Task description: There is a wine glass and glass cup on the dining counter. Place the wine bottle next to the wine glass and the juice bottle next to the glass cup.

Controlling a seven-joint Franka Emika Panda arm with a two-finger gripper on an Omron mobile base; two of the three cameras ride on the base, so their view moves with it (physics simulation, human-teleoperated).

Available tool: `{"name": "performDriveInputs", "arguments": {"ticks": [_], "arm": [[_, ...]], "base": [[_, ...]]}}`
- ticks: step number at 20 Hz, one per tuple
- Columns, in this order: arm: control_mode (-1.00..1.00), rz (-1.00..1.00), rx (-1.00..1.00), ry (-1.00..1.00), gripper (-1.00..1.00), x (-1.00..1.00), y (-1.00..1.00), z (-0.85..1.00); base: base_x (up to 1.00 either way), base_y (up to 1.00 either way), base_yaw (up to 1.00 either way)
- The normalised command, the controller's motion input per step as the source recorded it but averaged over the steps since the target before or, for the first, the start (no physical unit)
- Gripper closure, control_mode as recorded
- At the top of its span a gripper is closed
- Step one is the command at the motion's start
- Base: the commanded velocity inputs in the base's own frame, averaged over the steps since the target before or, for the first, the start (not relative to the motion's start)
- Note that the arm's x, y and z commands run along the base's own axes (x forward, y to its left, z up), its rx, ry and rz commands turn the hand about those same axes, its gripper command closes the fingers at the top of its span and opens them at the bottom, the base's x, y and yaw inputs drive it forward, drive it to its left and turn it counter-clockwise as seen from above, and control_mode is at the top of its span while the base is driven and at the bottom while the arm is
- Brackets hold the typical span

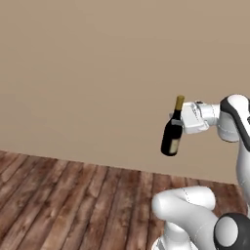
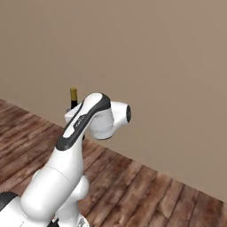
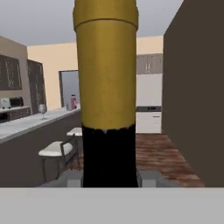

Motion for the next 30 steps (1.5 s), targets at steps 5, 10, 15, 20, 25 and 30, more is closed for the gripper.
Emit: {"name": "performDriveInputs", "arguments": {"ticks": [5,10,15,20,25,30], "arm": [[1.0,0.0,0.0,0.0,1.0,0.0,0.0,0.0],[1.0,0.0,0.0,0.0,1.0,0.0,0.0,0.0],[1.0,0.0,0.0,0.0,1.0,0.0,0.0,0.0],[1.0,0.0,0.0,0.0,1.0,0.0,0.0,0.0],[1.0,0.0,0.0,0.0,1.0,0.0,0.0,0.0],[1.0,0.0,0.0,0.0,1.0,0.0,0.0,0.0]], "base": [[0.28,0.0,0.63],[0.23,0.0,0.66],[0.23,0.0,0.66],[0.3,-0.01,0.58],[0.31,-0.02,0.56],[0.35,-0.02,0.55]]}}
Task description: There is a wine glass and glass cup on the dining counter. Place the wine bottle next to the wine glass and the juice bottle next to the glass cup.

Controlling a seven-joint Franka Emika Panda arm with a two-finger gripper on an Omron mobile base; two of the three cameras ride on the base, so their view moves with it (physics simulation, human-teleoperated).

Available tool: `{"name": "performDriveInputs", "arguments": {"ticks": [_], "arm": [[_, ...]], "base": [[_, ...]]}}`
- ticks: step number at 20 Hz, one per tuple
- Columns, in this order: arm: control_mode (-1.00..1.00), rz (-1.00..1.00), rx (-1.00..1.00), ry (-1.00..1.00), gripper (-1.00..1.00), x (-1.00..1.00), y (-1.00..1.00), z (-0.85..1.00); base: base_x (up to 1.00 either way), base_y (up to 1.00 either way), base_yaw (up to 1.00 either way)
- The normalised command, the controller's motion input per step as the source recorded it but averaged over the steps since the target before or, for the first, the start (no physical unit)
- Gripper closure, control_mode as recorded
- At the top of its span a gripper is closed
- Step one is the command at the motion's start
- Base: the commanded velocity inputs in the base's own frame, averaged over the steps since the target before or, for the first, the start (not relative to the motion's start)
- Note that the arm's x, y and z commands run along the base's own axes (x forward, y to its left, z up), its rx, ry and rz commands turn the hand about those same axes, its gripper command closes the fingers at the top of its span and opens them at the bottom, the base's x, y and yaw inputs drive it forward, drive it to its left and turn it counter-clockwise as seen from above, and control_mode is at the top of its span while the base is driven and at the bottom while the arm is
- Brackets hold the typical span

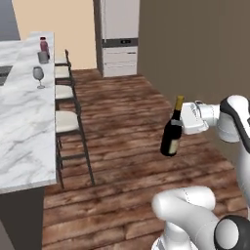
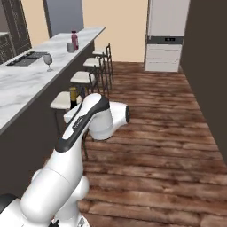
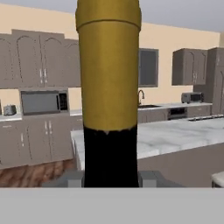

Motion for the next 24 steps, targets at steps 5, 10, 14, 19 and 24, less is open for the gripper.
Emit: {"name": "performDriveInputs", "arguments": {"ticks": [5,10,14,19,24], "arm": [[1.0,0.0,0.0,0.0,1.0,0.0,0.0,0.0],[1.0,0.0,0.0,0.0,1.0,0.0,0.0,0.0],[1.0,0.0,0.0,0.0,1.0,0.0,0.0,0.0],[1.0,0.0,0.0,0.0,1.0,0.0,0.0,0.0],[1.0,0.0,0.0,0.0,1.0,0.0,0.0,0.0]], "base": [[0.61,-0.19,0.17],[0.66,-0.33,0.0],[0.68,-0.33,0.0],[0.68,-0.32,0.02],[0.63,-0.29,0.16]]}}
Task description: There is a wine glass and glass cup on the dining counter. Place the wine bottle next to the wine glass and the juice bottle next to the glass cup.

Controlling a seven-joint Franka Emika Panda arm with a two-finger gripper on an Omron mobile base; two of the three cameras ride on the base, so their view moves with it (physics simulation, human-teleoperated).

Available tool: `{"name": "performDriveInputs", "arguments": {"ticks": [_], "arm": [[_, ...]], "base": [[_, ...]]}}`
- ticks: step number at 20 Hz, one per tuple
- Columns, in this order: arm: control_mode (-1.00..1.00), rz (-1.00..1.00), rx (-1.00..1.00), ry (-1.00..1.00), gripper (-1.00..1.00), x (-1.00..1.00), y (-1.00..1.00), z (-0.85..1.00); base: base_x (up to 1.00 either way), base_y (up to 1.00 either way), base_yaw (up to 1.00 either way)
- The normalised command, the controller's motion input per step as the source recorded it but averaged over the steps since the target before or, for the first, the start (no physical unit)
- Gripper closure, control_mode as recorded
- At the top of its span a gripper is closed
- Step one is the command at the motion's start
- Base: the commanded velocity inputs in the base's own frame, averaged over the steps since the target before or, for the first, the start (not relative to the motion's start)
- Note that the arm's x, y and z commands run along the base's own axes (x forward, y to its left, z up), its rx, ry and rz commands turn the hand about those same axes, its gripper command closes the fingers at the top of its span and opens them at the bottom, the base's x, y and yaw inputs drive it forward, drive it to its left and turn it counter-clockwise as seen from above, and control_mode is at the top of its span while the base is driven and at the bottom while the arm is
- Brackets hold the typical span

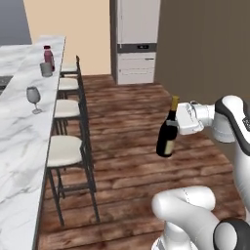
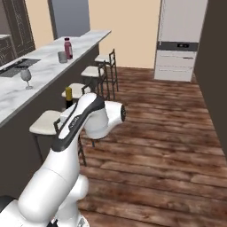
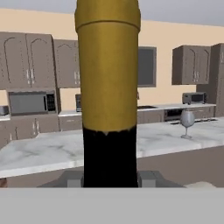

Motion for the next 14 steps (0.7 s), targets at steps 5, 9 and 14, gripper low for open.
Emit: {"name": "performDriveInputs", "arguments": {"ticks": [5,9,14], "arm": [[1.0,0.0,0.0,0.0,1.0,0.0,0.0,0.0],[1.0,0.0,0.0,0.0,1.0,0.0,0.0,0.0],[1.0,0.0,0.0,0.0,1.0,0.0,0.0,0.0]], "base": [[0.64,-0.29,0.13],[0.63,-0.31,0.09],[0.64,-0.35,0.01]]}}
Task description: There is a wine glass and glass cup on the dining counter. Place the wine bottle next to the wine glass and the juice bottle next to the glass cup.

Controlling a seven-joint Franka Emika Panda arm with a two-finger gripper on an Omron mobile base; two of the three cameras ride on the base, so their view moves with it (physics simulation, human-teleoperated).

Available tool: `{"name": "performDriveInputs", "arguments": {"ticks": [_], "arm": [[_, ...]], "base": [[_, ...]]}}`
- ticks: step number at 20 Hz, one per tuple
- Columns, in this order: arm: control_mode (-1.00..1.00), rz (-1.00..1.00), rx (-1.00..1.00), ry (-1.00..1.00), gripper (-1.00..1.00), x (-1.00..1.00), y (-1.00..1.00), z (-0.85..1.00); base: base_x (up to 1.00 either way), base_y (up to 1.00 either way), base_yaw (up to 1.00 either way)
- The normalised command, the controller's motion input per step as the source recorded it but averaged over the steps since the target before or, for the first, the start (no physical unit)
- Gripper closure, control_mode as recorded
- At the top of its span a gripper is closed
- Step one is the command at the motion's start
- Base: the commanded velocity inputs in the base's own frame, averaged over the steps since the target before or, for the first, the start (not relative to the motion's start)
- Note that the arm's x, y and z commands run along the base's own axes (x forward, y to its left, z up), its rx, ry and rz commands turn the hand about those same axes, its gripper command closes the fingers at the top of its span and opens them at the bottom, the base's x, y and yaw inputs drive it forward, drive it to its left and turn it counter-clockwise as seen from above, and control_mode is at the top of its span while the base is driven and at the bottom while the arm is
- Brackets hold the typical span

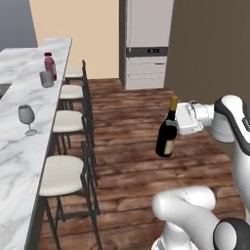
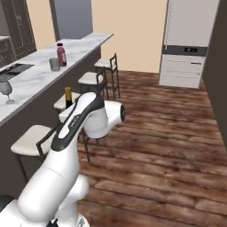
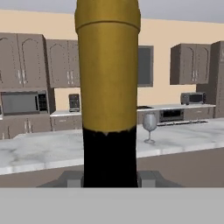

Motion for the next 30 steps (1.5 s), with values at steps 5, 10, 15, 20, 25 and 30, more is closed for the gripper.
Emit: {"name": "performDriveInputs", "arguments": {"ticks": [5,10,15,20,25,30], "arm": [[1.0,0.0,0.0,0.0,1.0,0.0,0.0,0.0],[1.0,0.0,0.0,0.0,1.0,0.0,0.0,0.0],[1.0,0.0,0.0,0.0,1.0,0.0,0.0,0.0],[1.0,0.0,0.0,0.0,1.0,0.0,0.0,0.0],[1.0,0.0,0.0,0.0,1.0,0.0,0.0,0.0],[1.0,0.0,0.0,0.0,1.0,0.0,0.0,0.0]], "base": [[0.66,-0.35,0.0],[0.71,-0.33,0.01],[0.72,-0.32,0.01],[0.74,-0.3,0.01],[0.75,-0.3,0.01],[0.74,-0.33,0.02]]}}
